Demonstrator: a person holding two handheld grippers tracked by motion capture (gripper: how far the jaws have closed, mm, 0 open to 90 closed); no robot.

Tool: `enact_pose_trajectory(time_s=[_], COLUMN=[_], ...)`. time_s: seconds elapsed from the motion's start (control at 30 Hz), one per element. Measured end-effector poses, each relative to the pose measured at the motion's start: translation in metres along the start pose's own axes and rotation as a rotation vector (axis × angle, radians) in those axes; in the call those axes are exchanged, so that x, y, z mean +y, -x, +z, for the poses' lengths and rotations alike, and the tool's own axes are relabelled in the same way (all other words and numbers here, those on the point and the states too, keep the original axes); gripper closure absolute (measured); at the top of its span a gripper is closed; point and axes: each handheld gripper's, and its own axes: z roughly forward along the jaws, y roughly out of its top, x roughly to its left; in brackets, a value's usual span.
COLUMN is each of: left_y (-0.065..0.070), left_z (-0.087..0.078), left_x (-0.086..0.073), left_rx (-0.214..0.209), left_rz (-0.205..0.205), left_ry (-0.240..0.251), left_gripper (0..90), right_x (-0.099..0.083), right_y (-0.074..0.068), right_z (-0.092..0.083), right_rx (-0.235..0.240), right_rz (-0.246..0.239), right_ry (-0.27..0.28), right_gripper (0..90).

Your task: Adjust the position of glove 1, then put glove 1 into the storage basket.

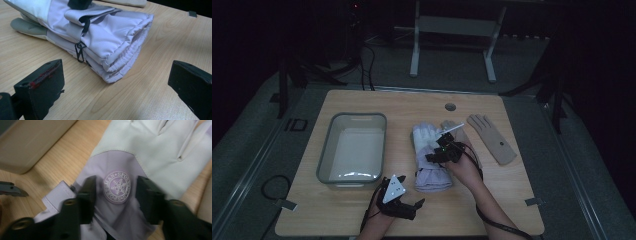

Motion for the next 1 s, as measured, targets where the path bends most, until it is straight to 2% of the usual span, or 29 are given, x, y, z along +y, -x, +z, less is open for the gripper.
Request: enact_pose_trajectory(time_s=[0.03, 0.07, 0.1, 0.13, 0.17, 0.2, 0.23, 0.27, 0.37, 0.4, 0.43, 0.53, 0.6, 0.63, 0.73, 0.83, 0.93, 1.0], left_y=[0.0, -0.001, -0.001, 0.0, 0.0, 0.0, 0.0, 0.0, 0.0, 0.001, 0.001, 0.001, 0.002, 0.002, 0.002, 0.0, -0.002, -0.005], left_z=[0.0, 0.0, 0.0, 0.0, 0.0, 0.0, 0.0, -0.001, -0.001, -0.001, -0.001, -0.002, -0.004, -0.005, -0.011, -0.016, -0.021, -0.021], left_x=[0.0, 0.0, 0.0, 0.0, 0.0, 0.0, 0.0, 0.0, 0.0, -0.001, 0.0, -0.001, 0.001, 0.002, 0.009, 0.015, 0.023, 0.029], left_rx=[0.0, -0.001, -0.001, 0.001, 0.001, 0.002, 0.002, 0.0, -0.008, -0.008, -0.009, -0.03, -0.03, -0.026, -0.026, -0.035, -0.017, -0.034], left_rz=[0.0, -0.005, -0.005, -0.003, -0.003, 0.0, 0.0, -0.003, 0.005, 0.012, 0.014, -0.012, -0.011, -0.011, -0.02, -0.05, -0.066, -0.084], left_ry=[0.0, 0.001, 0.001, 0.005, 0.005, 0.003, 0.003, 0.004, 0.007, 0.008, 0.008, 0.024, 0.016, 0.028, 0.045, 0.067, 0.095, 0.086], left_gripper=[0.5, 0.5, 0.5, 0.5, 0.5, 0.5, 0.5, 0.5, 0.5, 0.5, 0.5, 0.5, 0.5, 0.5, 0.5, 0.5, 0.5, 0.5], right_x=[0.0, 0.0, 0.0, -0.001, -0.001, -0.002, -0.002, -0.006, -0.011, -0.017, -0.017, -0.025, -0.031, -0.032, -0.038, -0.043, -0.047, -0.048], right_y=[0.0, 0.0, 0.0, -0.001, -0.001, -0.001, -0.001, -0.002, -0.002, -0.001, -0.001, 0.002, 0.004, 0.004, 0.007, 0.013, 0.017, 0.019], right_z=[0.0, -0.004, -0.004, -0.007, -0.007, -0.01, -0.01, -0.014, -0.017, -0.02, -0.02, -0.026, -0.032, -0.035, -0.046, -0.057, -0.063, -0.066], right_rx=[0.0, -0.011, -0.011, -0.015, -0.015, -0.032, -0.032, -0.025, -0.032, -0.047, -0.047, -0.033, -0.038, -0.044, -0.044, -0.057, -0.064, -0.036], right_rz=[0.0, -0.006, -0.006, -0.019, -0.019, -0.038, -0.038, -0.066, -0.074, -0.097, -0.097, -0.083, -0.099, -0.105, -0.129, -0.148, -0.154, -0.128], right_ry=[0.0, 0.018, 0.018, 0.037, 0.037, 0.076, 0.076, 0.098, 0.114, 0.116, 0.116, 0.141, 0.158, 0.165, 0.223, 0.269, 0.289, 0.255], right_gripper=[49.7, 42.8, 42.8, 36.1, 36.1, 23.9, 23.9, 13.3, 12.8, 12.6, 12.6, 13.6, 14.0, 14.2, 14.5, 14.3, 14.2, 14.1])
